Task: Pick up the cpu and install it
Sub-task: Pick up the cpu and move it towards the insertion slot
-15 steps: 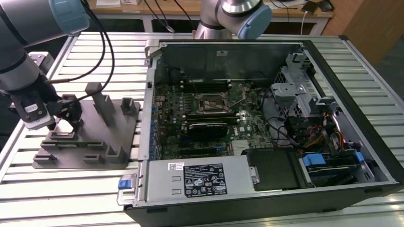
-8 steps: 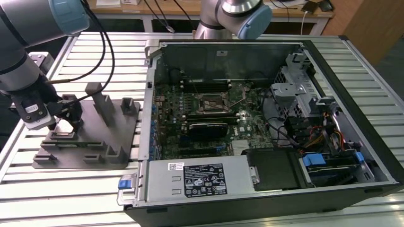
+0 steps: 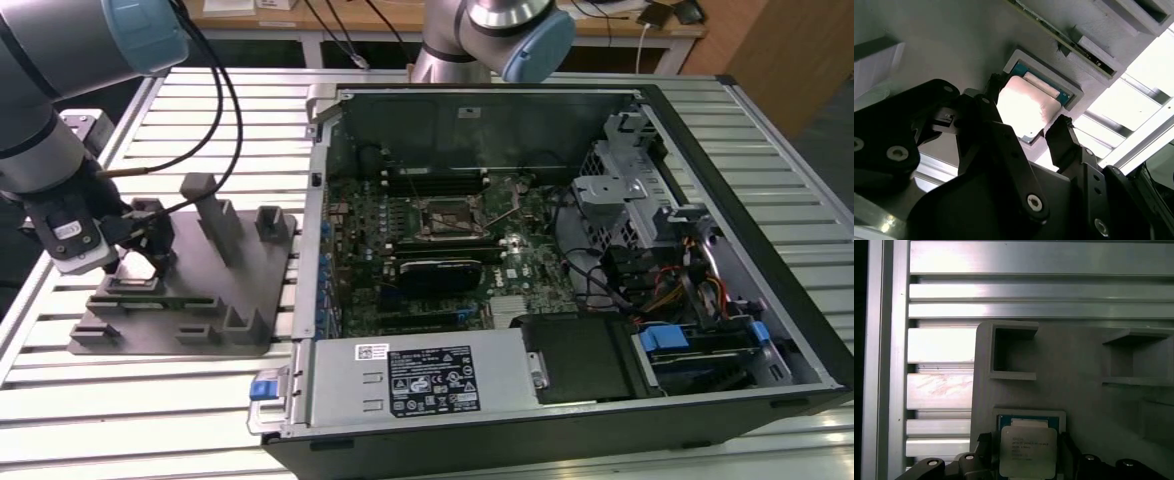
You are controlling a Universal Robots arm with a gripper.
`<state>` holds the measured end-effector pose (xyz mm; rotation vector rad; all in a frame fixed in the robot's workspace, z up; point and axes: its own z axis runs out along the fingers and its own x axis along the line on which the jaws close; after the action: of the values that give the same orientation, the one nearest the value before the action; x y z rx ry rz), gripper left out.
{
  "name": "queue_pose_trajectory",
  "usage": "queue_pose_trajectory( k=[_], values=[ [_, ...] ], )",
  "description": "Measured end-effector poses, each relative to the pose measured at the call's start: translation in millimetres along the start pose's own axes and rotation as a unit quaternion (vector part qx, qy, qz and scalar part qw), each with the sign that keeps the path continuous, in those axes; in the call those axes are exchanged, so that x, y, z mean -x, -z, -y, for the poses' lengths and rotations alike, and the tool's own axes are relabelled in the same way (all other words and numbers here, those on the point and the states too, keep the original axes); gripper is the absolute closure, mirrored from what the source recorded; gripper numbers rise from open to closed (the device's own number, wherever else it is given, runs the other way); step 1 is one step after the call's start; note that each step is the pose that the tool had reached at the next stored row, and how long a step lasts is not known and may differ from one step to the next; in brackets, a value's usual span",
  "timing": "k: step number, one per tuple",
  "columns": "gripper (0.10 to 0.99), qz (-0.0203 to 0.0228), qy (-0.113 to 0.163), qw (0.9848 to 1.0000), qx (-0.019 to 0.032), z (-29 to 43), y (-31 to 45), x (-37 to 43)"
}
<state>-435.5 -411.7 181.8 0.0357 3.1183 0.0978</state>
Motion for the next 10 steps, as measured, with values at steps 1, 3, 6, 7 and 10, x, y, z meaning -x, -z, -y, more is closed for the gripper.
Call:
queue_pose_trajectory(
  k=[1, 3, 6, 7, 10],
  values=[
    [0.439, 0.0, 0.0, 1.0, 0.0, 0.0, 0.0, 0.0],
    [0.455, 0.0, 0.0, 1.0, 0.0, 0.0, -0.1, 0.0],
    [0.541, -0.0001, 0.0, 1.0, 0.0, 0.0, 0.0, 0.0],
    [0.541, 0.0, 0.0, 1.0, 0.0, 0.0, -0.1, 0.0],
    [0.541, 0.0, 0.0, 1.0, 0.0, 0.0, -0.2, 0.0]
  ],
)
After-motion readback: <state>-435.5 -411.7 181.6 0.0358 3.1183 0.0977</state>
